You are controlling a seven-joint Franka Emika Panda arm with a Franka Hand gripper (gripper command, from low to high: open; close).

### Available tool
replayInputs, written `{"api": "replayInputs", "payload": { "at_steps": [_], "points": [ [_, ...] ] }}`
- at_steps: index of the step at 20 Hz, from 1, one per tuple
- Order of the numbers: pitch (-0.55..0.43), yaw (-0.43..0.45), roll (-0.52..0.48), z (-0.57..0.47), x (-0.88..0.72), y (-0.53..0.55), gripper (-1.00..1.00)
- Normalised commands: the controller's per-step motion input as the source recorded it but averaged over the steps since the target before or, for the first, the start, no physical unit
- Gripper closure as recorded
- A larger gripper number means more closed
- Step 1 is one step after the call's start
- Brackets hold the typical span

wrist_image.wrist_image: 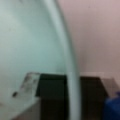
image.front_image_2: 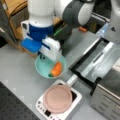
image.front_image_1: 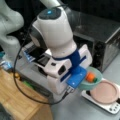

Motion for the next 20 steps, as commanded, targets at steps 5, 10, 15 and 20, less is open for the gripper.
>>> {"api": "replayInputs", "payload": {
  "at_steps": [5, 10, 15, 20],
  "points": [
    [0.194, 0.147, -0.142, 0.14, 0.36, -0.18, 1.00],
    [0.219, 0.152, -0.150, 0.15, 0.35, -0.19, 1.00],
    [0.246, 0.189, -0.136, 0.09, 0.50, -0.27, 1.00],
    [0.271, 0.207, -0.130, 0.10, 0.58, -0.27, 1.00]
  ]
}}
